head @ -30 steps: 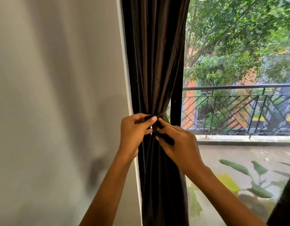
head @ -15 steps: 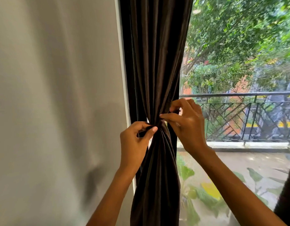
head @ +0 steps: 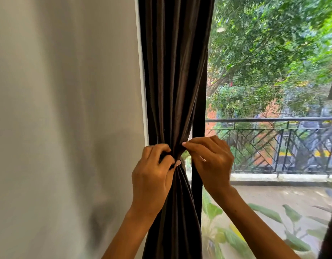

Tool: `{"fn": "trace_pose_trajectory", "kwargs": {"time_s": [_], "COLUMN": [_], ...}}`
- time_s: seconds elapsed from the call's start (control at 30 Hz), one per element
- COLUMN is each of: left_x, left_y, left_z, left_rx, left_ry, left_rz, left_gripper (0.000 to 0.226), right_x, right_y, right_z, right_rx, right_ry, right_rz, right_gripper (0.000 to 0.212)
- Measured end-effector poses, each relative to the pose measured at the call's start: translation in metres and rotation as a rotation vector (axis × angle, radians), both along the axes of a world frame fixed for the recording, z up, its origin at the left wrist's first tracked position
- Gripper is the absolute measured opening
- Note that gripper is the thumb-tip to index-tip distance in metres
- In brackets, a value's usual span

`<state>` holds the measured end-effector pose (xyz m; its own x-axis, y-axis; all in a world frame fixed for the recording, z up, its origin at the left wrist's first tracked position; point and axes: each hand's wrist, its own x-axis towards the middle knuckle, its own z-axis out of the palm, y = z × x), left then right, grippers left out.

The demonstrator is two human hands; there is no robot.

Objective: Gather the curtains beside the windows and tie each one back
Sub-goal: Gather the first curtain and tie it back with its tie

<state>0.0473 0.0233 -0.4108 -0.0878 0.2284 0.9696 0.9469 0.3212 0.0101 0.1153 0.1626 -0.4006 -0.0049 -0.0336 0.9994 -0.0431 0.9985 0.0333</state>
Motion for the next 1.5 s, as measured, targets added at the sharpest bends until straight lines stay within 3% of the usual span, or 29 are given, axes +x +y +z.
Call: {"fn": "trace_pose_trajectory", "kwargs": {"time_s": [0.1, 0.27, 0.43, 0.73, 0.87, 1.03, 1.2, 1.27, 1.33, 1.5], "left_x": [0.0, -0.005, -0.011, -0.021, -0.024, -0.022, -0.016, -0.011, -0.007, -0.003], "left_y": [-0.003, -0.008, -0.015, -0.022, -0.027, -0.031, -0.029, -0.026, -0.023, -0.017], "left_z": [-0.001, -0.002, -0.001, 0.005, 0.009, 0.01, -0.003, -0.004, -0.002, 0.002], "left_rx": [-0.008, -0.013, 0.012, 0.052, 0.027, 0.067, 0.194, 0.234, 0.267, 0.302], "left_ry": [0.023, -0.047, -0.151, -0.39, -0.474, -0.284, -0.151, -0.185, -0.242, -0.523], "left_rz": [-0.029, -0.084, -0.191, -0.425, -0.517, -0.405, -0.245, -0.268, -0.3, -0.497], "left_gripper": [0.016, 0.02, 0.025, 0.022, 0.02, 0.021, 0.019, 0.015, 0.012, 0.007], "right_x": [0.001, -0.004, -0.009, -0.028, -0.03, -0.026, -0.007, 0.003, 0.009, 0.014], "right_y": [-0.005, -0.013, -0.019, -0.03, -0.031, -0.03, -0.038, -0.036, -0.031, -0.02], "right_z": [-0.003, -0.015, -0.031, -0.041, -0.042, -0.035, -0.046, -0.043, -0.034, -0.022], "right_rx": [-0.083, -0.17, -0.145, -0.162, -0.167, -0.171, -0.303, -0.221, -0.131, 0.017], "right_ry": [0.012, -0.108, -0.205, -0.034, 0.035, -0.045, -0.215, -0.263, -0.265, -0.124], "right_rz": [0.147, 0.397, 0.439, 0.259, 0.155, 0.126, 0.44, 0.448, 0.309, 0.094], "right_gripper": [0.004, 0.022, 0.04, 0.037, 0.026, 0.019, 0.03, 0.034, 0.031, 0.008]}}
